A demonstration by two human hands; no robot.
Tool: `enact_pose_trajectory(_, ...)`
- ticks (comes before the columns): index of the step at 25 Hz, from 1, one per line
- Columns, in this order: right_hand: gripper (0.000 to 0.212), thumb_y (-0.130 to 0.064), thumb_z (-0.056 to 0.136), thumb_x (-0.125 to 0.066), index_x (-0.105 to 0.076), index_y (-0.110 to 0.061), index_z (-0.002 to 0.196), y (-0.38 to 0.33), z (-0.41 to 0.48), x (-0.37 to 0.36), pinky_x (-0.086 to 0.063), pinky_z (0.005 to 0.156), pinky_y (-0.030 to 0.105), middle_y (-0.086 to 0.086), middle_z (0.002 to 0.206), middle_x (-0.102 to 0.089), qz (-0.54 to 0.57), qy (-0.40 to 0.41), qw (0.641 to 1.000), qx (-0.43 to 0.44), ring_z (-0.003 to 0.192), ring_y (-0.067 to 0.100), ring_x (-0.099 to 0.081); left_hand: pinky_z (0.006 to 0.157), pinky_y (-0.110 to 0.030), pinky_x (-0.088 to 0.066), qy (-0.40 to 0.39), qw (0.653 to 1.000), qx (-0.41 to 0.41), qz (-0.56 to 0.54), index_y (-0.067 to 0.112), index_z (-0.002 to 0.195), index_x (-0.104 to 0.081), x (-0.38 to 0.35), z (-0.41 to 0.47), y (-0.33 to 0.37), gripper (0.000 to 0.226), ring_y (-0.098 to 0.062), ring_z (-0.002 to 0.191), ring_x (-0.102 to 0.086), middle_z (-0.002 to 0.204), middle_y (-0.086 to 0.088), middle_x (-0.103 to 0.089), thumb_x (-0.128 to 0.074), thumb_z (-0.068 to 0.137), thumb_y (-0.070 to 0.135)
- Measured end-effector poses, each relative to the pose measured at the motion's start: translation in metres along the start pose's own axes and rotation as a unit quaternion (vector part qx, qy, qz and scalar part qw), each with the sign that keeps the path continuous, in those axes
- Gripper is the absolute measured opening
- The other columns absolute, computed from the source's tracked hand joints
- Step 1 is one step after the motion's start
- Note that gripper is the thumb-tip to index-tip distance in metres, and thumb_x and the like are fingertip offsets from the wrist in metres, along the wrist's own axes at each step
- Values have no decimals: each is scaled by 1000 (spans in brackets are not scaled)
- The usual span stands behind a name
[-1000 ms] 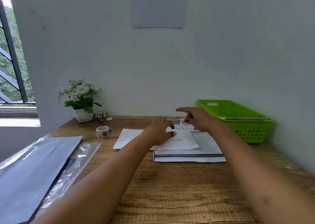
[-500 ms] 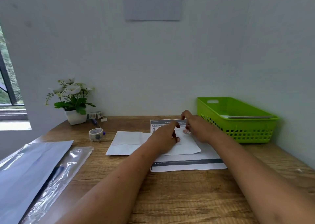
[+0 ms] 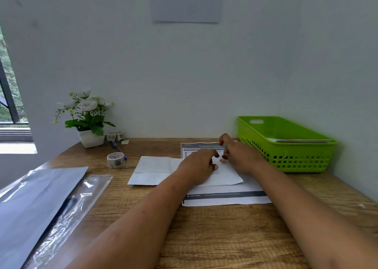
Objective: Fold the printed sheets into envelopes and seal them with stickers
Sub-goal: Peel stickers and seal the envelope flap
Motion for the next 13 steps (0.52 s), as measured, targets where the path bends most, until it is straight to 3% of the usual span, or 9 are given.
enact_pose_trajectory(9,28,-13,91,-47,-35,-23,113,-5,-1,-1,-40,60,31,1,95,-64,-52,10,998,27,80,23,-57,98,-43,-43,-30,997,-25,71,29,135,-50,-6,2,-1,38,-26,118,-47,125,-6,-48,-36,100,28)
enact_pose_trajectory(13,33,-17,88,-59,-38,-23,112,-2,2,-5,-47,67,36,3,93,-64,-12,11,1000,6,82,25,-58,97,-40,-43,-25,998,-26,55,29,131,-56,-4,1,-2,37,-23,115,-49,122,-3,-49,-38,99,24)
Point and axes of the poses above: each hand's wrist, its own z-axis towards the middle knuckle, its own x-axis out of the back of the hand, y = z × x, the point moved 4 cm from there along z, towards the middle knuckle
